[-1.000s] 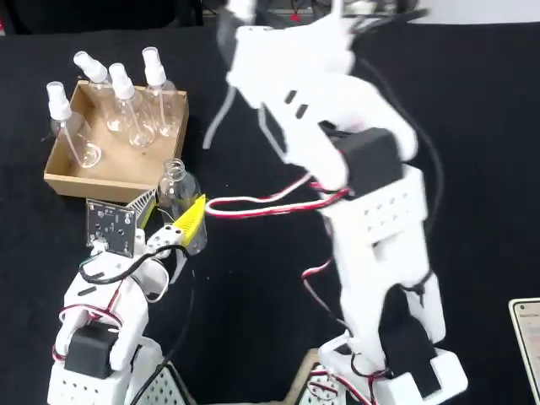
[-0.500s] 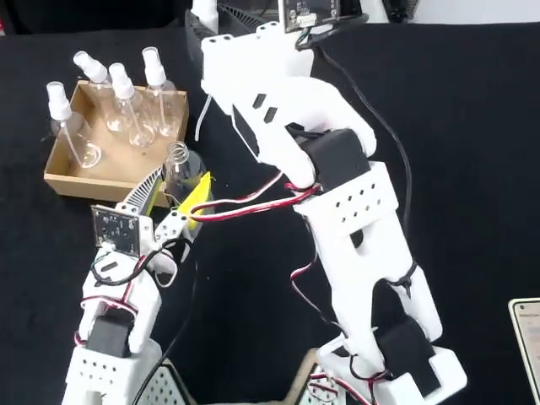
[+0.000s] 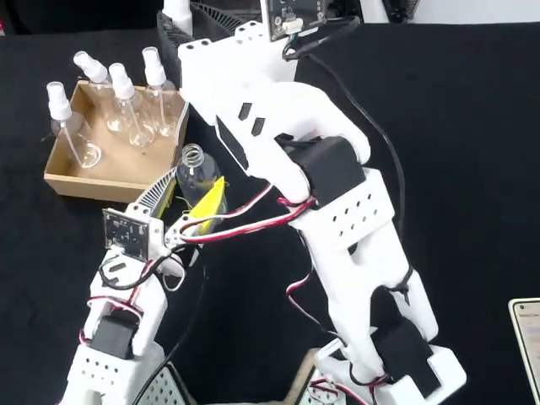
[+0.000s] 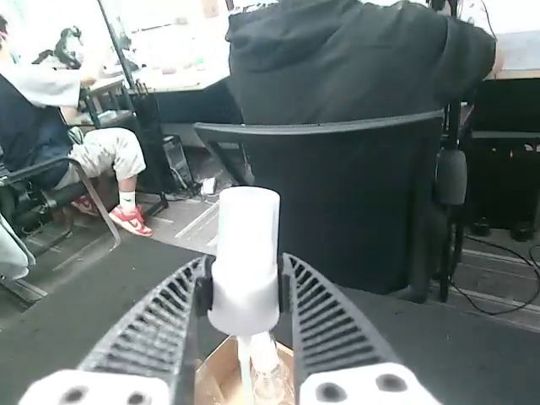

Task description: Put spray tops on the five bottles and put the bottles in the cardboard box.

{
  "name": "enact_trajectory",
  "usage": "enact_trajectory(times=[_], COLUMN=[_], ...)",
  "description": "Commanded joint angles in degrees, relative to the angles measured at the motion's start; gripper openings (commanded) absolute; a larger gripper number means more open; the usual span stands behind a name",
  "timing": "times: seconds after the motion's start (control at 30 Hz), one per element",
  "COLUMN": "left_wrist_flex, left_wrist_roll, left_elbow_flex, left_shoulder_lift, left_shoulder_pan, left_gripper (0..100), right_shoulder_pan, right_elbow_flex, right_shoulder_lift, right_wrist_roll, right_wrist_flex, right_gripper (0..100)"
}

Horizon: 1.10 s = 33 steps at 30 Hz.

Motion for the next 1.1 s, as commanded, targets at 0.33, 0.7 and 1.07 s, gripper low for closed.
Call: enact_trajectory(times=[0.33, 0.7, 1.07], left_wrist_flex=[-1.1, -1.1, -1.1], left_wrist_roll=[0.1, 0.1, 0.1], left_elbow_flex=[-0.3, -0.3, -0.2], left_shoulder_lift=[-0.4, -0.4, -0.4], left_shoulder_pan=[0.4, 0.4, 0.4], left_gripper=[16, 16, 16], right_shoulder_pan=[-0.4, -0.4, -0.7], right_elbow_flex=[-2.2, -2.4, -0.2], right_shoulder_lift=[-3.0, -2.6, -2.9], right_wrist_roll=[0.9, 7.6, 7.1], right_wrist_flex=[5.5, 4.7, -0.9], right_gripper=[1.5, 1.5, 1.5])
